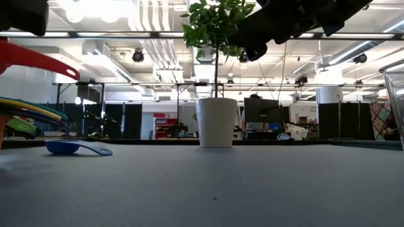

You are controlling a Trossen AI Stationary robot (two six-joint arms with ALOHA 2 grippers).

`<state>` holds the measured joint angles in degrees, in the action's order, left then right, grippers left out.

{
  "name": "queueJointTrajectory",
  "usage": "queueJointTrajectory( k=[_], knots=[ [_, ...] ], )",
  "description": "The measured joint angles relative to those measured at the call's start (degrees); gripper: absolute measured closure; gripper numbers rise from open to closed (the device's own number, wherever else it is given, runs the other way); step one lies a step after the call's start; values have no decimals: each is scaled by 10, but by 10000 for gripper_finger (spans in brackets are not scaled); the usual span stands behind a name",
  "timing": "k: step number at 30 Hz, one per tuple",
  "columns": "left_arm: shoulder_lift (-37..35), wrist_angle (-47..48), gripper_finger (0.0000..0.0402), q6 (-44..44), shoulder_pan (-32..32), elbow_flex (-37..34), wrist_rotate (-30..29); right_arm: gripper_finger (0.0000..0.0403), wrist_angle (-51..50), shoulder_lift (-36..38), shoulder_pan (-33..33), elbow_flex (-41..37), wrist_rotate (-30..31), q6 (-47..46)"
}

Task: Nest measuring cups in basket
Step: Stack the red measuring cup on top of the light blue measuring cup

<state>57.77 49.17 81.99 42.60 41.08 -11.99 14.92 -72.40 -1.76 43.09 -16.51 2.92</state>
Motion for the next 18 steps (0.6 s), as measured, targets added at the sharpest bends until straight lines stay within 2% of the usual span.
queueJointTrajectory(
  k=[14,18],
  knots=[
    [41,-74,401,20,13,-56,14,236,4,0,0,0,0,-3],
    [49,-79,379,22,13,-46,24,236,4,0,0,0,0,-3]
  ],
)
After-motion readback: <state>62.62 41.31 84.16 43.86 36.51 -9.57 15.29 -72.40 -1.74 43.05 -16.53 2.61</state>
